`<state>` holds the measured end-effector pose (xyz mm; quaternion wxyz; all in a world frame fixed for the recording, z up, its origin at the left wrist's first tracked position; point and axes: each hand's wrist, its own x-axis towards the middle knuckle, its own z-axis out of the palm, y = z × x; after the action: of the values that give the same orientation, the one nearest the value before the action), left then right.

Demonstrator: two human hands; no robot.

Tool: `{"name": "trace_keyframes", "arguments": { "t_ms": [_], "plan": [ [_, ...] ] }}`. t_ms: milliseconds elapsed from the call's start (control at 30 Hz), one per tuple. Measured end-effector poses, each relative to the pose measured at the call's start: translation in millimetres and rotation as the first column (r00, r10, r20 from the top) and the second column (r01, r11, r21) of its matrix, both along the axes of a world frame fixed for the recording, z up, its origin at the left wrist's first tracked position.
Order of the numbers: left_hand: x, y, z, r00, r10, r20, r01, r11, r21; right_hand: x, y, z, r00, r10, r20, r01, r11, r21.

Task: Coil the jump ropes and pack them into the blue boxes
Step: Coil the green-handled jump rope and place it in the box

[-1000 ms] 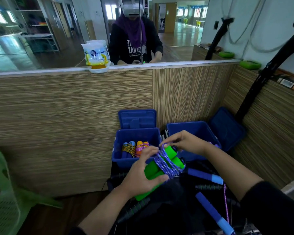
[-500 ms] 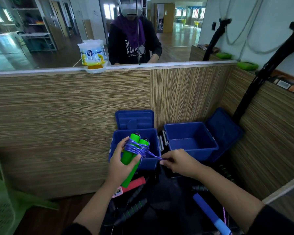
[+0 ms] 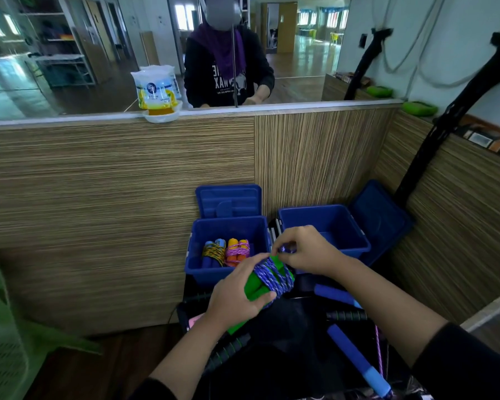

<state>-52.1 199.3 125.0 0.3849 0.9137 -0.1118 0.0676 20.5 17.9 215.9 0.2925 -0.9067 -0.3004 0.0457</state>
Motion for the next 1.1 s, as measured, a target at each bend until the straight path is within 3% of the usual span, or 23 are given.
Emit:
{"name": "trace_keyframes", "arguments": {
  "t_ms": [200, 367, 567, 833, 1100],
  "plan": [
    [-8.4, -2.2, -1.6, 0.999, -0.024, -0.028, 0.023, 0.999, -0.040, 3.6, -9.0, -6.9, 0.933, -0.126, -0.338, 0.202, 0.959, 0.200],
    [-9.0, -6.7, 1.0, 0.998, -0.028, -0.051, 0.027, 0.999, -0.023, 8.0, -10.9, -9.0, 0.948, -0.107, -0.300, 0.178, 0.959, 0.222],
    [-9.1, -9.0, 4.8, 0.998, -0.047, -0.033, 0.047, 0.999, 0.004, 11.7, -11.0, -11.6, 0.922, -0.071, -0.380, 0.177, 0.952, 0.252],
    [-15.4, -8.2, 0.7, 0.996, -0.090, 0.001, 0.087, 0.967, 0.240, 7.8, -8.4, -20.7, 0.872, -0.124, -0.474, 0.302, 0.898, 0.320],
    [-19.9, -11.1, 1.3, 0.996, -0.086, -0.017, 0.088, 0.983, 0.160, 5.9, -4.7, -25.0, 0.871, -0.093, -0.483, 0.286, 0.895, 0.343]
  ]
}}
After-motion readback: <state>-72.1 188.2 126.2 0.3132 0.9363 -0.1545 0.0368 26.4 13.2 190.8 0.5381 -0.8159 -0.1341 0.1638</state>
